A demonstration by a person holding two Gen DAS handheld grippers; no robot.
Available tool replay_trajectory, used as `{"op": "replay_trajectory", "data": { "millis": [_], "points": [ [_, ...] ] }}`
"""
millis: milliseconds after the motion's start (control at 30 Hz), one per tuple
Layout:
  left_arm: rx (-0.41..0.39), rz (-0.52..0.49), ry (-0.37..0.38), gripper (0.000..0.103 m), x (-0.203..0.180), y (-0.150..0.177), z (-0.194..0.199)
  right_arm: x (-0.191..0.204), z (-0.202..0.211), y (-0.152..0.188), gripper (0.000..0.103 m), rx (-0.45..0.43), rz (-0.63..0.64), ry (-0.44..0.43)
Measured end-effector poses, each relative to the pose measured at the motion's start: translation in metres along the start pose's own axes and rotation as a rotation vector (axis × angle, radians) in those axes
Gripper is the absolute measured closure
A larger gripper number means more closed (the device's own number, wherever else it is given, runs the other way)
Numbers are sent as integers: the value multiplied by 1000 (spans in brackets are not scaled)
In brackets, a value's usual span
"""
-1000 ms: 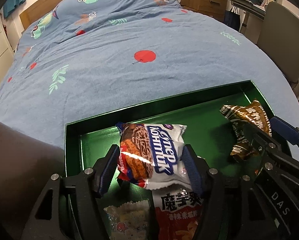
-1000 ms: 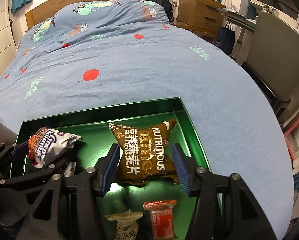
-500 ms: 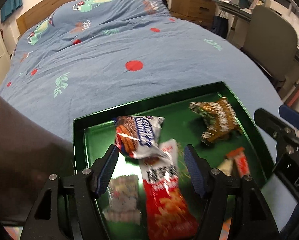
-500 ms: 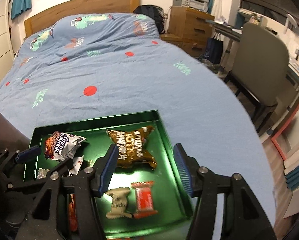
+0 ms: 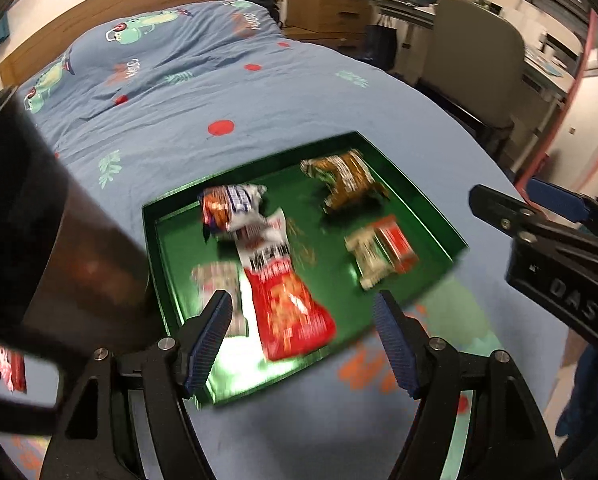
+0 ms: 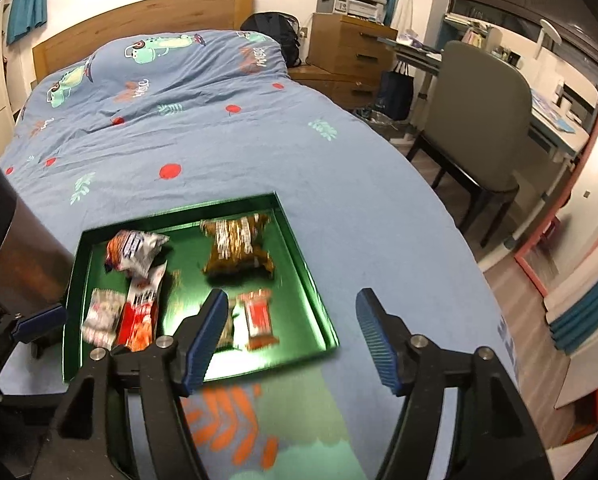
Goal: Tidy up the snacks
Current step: 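Move both open tools back toward the pink candy and red packet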
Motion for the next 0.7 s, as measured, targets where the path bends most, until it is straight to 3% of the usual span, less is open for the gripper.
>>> {"op": "replay_trajectory", "data": {
  "millis": [400,700],
  "points": [
    [3,-69,51,36,15,40,64,18,46,39,0,61,-32,13],
    [13,-99,-6,36,75,92,116,67,85,78,0,116,22,-46]
  ]
}}
Point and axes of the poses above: each gripper's, at about its wrist camera, not at the fingertips, and z roughly against the way its jaws point, x to its left, y to its underside, the point moved 8 cm from there along -z, roughly the way its jaws point, and after that the axes turned 12 degrees about -x, right-handed, at the moved point
